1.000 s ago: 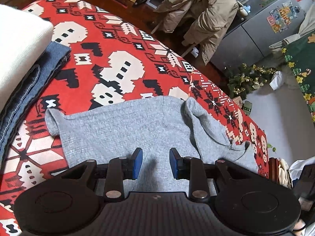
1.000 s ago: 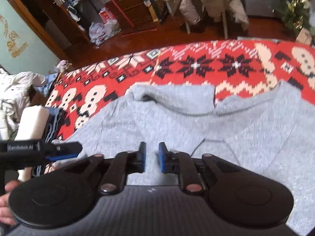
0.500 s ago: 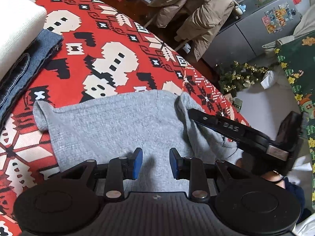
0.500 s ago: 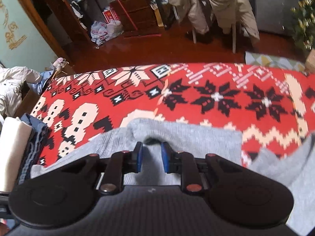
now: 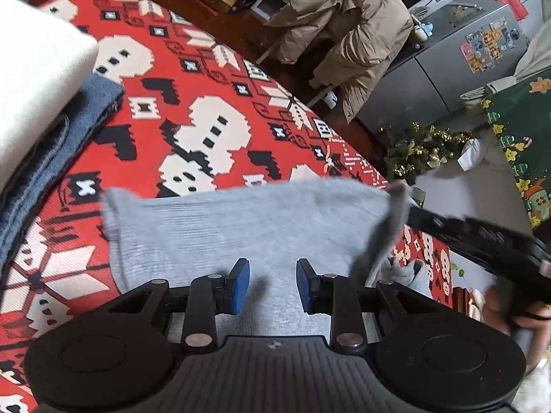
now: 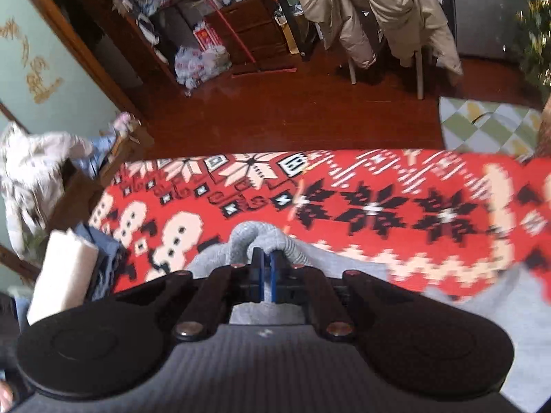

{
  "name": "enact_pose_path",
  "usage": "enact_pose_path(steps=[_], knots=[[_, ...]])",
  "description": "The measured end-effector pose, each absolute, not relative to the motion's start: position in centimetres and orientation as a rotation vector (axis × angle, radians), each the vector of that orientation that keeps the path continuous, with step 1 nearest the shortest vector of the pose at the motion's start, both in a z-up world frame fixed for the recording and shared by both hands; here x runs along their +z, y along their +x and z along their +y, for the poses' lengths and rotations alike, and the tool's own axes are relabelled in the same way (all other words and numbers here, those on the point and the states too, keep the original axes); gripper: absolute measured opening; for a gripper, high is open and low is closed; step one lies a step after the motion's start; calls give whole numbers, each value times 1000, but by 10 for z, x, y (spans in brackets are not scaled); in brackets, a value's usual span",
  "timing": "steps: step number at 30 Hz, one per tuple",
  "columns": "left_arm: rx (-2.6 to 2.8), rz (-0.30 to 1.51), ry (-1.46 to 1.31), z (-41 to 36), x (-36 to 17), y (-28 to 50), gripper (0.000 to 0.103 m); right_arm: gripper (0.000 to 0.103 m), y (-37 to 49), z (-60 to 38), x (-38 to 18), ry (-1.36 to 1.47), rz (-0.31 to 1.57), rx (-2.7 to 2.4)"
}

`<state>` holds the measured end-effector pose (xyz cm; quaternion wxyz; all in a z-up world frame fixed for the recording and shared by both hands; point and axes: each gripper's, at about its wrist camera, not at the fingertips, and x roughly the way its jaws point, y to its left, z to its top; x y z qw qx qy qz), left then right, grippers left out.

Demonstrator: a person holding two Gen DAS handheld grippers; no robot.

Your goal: Fold clothes

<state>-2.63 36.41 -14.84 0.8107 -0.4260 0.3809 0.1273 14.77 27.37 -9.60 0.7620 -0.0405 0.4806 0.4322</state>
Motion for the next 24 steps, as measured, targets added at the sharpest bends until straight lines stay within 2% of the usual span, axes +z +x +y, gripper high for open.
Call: enact_pose_path(steps=[8, 13, 16, 24], knots=[[62, 690, -957, 357, -131, -30, 28, 3, 101, 262, -70, -366, 1031, 996], [-18, 629, -939, 343, -121, -29, 28, 3, 64, 275, -69, -397, 1009, 1069], [51, 688, -933, 343, -129, -21, 28, 3, 52, 274, -67, -395, 998, 1086], [235, 676, -953, 371, -131, -33, 28, 3, 84, 263, -52, -318, 933, 1006]])
